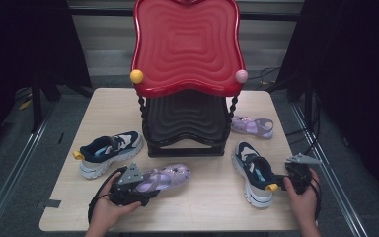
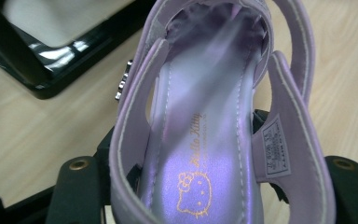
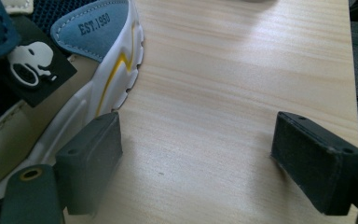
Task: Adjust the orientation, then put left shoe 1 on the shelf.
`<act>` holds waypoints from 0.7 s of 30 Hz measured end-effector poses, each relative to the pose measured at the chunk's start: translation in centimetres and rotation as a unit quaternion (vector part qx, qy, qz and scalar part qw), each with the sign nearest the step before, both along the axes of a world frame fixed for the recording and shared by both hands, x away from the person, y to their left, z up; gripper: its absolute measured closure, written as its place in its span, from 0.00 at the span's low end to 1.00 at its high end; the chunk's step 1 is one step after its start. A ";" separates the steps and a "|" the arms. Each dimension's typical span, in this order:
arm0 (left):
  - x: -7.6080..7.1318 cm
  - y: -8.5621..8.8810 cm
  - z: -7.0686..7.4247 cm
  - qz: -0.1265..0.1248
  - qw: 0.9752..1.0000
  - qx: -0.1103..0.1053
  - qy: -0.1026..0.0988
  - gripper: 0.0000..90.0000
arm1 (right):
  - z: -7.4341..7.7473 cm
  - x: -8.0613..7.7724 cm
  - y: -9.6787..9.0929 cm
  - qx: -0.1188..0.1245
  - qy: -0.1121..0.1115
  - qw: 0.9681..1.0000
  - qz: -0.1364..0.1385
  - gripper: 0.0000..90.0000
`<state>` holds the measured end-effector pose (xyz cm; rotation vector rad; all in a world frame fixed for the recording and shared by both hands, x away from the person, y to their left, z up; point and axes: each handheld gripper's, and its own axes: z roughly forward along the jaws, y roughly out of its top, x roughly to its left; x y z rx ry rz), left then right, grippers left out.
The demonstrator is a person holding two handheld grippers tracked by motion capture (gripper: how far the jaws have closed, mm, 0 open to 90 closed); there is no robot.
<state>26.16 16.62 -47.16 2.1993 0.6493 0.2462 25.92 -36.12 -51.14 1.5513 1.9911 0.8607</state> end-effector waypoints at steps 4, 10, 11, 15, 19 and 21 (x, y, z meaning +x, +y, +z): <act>0.1 -0.2 0.8 0.015 1.000 -0.006 -0.005 0.40 | 0.0 0.0 0.0 0.000 0.000 1.000 0.000 0.17; 0.4 -0.4 1.9 0.032 0.999 -0.013 -0.007 0.40 | 0.0 0.0 0.0 0.000 0.000 1.000 0.000 0.17; 0.4 -0.5 2.1 0.035 0.999 -0.010 -0.009 0.40 | 0.0 0.0 0.0 0.000 0.000 1.000 0.000 0.17; 0.4 -0.7 2.9 0.046 0.999 -0.017 -0.014 0.40 | 0.0 0.0 0.0 0.000 0.000 1.000 0.000 0.17; 0.4 -0.8 3.8 0.060 0.998 -0.022 -0.020 0.40 | 0.0 0.0 0.0 0.000 0.000 1.000 0.000 0.17; 0.6 -0.9 4.1 0.068 0.997 -0.029 -0.021 0.40 | 0.0 0.0 0.0 0.000 0.000 1.000 0.000 0.17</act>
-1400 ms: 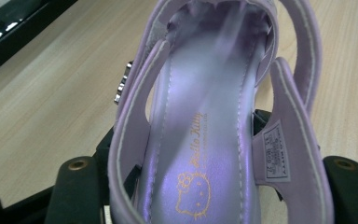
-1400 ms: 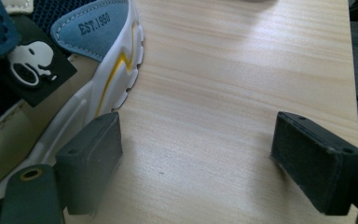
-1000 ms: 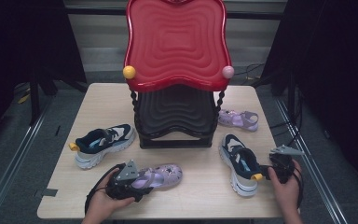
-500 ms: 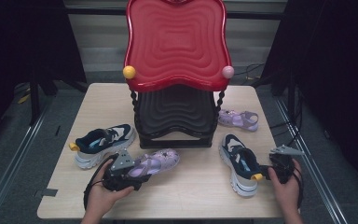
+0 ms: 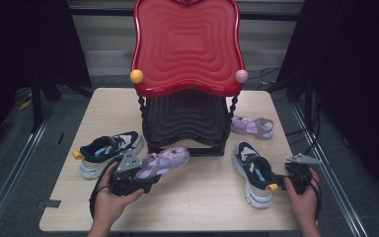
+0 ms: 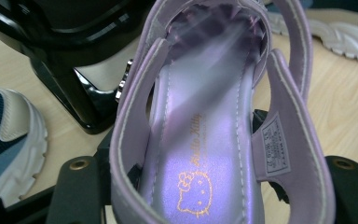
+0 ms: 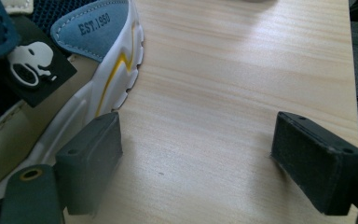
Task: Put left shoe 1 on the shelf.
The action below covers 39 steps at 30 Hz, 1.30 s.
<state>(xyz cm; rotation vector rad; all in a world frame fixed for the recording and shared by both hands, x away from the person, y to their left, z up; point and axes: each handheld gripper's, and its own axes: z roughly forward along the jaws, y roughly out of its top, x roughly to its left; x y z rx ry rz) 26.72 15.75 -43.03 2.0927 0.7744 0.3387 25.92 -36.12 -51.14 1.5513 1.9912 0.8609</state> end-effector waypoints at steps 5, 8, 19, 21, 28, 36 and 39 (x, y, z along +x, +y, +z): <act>0.4 -0.3 0.8 0.016 1.000 0.003 -0.006 0.40 | 0.0 0.0 0.0 0.000 0.000 1.000 0.000 0.17; 0.5 -0.6 1.0 0.021 1.000 0.006 -0.008 0.40 | 0.0 0.0 0.0 0.000 0.000 1.000 0.000 0.17; 0.5 -1.8 1.8 0.006 1.000 -0.001 -0.003 0.40 | 0.0 0.0 0.0 0.000 0.000 1.000 0.000 0.17; 0.2 -1.9 2.0 0.001 1.000 -0.004 -0.001 0.40 | 0.0 0.0 0.0 0.000 0.000 1.000 0.000 0.17; 0.0 -2.1 3.4 0.002 1.000 -0.021 -0.017 0.41 | 0.0 0.0 0.0 0.000 0.000 1.000 0.000 0.17; 0.8 -3.1 4.0 0.053 0.997 -0.015 -0.048 0.41 | 0.0 0.0 0.0 0.000 0.000 1.000 0.000 0.17; 1.1 -3.4 3.9 0.074 0.995 -0.016 -0.060 0.41 | 0.0 0.0 0.0 0.000 0.000 1.000 0.000 0.17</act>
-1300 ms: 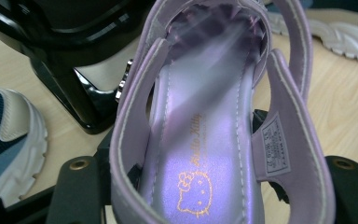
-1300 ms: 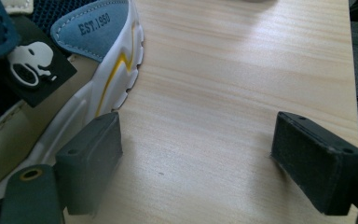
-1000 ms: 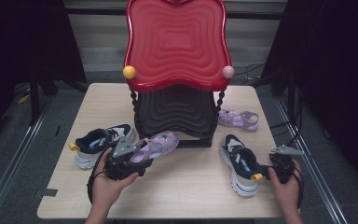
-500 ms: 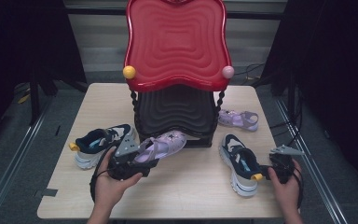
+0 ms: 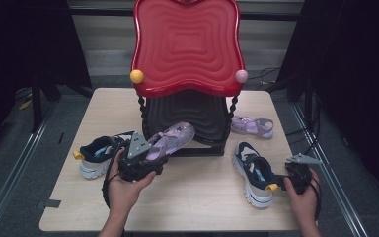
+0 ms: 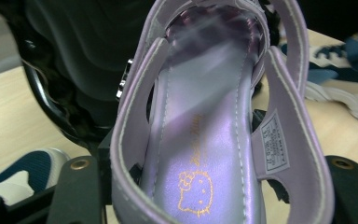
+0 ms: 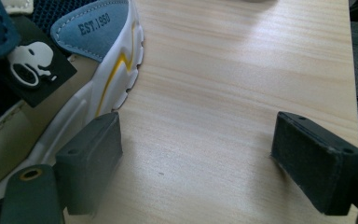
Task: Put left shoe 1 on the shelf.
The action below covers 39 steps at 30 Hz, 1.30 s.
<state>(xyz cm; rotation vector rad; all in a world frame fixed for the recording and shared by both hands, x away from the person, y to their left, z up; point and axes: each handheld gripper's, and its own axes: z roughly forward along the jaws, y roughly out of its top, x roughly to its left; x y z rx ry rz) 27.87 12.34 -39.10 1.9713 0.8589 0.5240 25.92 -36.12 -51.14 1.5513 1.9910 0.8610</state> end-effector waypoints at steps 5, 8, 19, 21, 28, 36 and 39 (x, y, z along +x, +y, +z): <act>0.5 -0.7 -0.1 0.018 1.000 0.003 -0.009 0.41 | 0.0 0.0 0.0 0.000 0.000 1.000 0.000 0.17; 0.8 -1.1 -0.1 0.028 1.000 0.003 -0.012 0.41 | 0.0 0.0 0.0 0.000 0.000 1.000 0.000 0.17; 1.7 -2.5 -0.4 0.069 0.997 -0.009 -0.028 0.41 | 0.0 0.0 0.0 0.000 0.000 1.000 0.000 0.17; 1.8 -2.8 -0.5 0.080 0.996 -0.013 -0.032 0.41 | 0.0 0.0 0.0 0.000 0.000 1.000 0.000 0.17; 2.5 -3.4 -1.1 0.105 0.994 -0.026 -0.034 0.41 | 0.0 0.0 0.0 0.000 0.000 1.000 0.000 0.17; 2.9 -4.4 -1.3 0.124 0.990 -0.050 -0.049 0.41 | 0.0 0.0 0.0 0.000 0.000 1.000 0.000 0.17; 3.0 -4.9 -1.3 0.135 0.987 -0.063 -0.055 0.41 | 0.0 0.0 0.0 0.000 0.000 1.000 0.000 0.17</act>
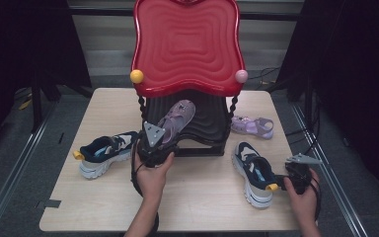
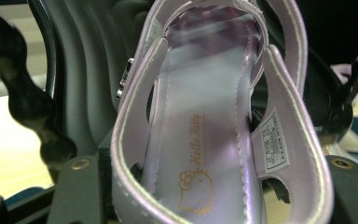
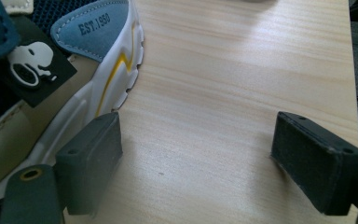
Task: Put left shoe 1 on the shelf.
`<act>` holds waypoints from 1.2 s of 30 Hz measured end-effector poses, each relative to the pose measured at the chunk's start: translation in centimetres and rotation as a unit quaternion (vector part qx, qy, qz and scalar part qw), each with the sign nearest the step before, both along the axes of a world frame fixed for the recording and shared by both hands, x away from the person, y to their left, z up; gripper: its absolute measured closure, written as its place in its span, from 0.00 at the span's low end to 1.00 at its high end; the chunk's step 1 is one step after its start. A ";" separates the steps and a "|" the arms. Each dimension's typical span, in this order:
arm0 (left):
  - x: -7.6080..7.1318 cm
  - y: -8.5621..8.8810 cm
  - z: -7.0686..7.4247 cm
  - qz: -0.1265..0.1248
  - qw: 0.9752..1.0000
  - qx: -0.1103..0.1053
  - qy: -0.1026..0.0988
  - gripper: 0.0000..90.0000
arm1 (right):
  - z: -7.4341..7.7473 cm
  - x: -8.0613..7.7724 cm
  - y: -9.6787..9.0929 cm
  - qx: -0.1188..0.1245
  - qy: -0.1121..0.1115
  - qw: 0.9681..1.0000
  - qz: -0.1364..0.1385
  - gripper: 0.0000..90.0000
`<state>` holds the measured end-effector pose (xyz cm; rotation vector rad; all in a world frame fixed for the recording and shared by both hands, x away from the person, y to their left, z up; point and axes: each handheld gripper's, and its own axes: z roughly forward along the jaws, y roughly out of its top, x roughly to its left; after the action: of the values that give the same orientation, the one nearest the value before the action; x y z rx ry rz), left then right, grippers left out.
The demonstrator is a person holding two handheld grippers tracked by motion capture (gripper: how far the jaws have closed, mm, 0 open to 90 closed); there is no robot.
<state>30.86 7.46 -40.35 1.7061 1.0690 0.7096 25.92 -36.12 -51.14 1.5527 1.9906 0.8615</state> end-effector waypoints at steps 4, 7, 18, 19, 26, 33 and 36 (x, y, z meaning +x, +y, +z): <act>0.3 -0.6 0.0 0.012 1.000 -0.007 -0.001 0.41 | 0.0 0.0 0.0 0.000 0.000 1.000 0.000 0.17; 0.5 -1.0 -0.1 0.022 1.000 -0.011 -0.007 0.41 | 0.0 0.0 0.0 0.000 0.000 1.000 0.000 0.17; 1.2 -2.0 -0.6 0.053 0.998 -0.026 -0.016 0.41 | 0.0 0.0 0.0 0.000 0.000 1.000 0.000 0.17; 1.3 -2.0 -0.6 0.052 0.998 -0.025 -0.016 0.41 | 0.0 0.0 0.0 0.000 0.000 1.000 0.000 0.17; 1.8 -2.3 -0.8 0.071 0.997 -0.030 -0.026 0.41 | 0.0 0.0 0.0 0.000 0.000 1.000 0.000 0.17; 2.4 -2.9 -1.1 0.089 0.995 -0.031 -0.032 0.41 | 0.0 0.0 0.0 0.000 0.000 1.000 0.000 0.17; 2.7 -3.2 -1.2 0.094 0.995 -0.030 -0.033 0.41 | 0.0 0.0 0.0 0.000 0.000 1.000 0.000 0.17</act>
<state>33.59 4.29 -41.52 1.5339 1.2038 0.8383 25.92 -36.12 -51.14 1.5518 1.9914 0.8618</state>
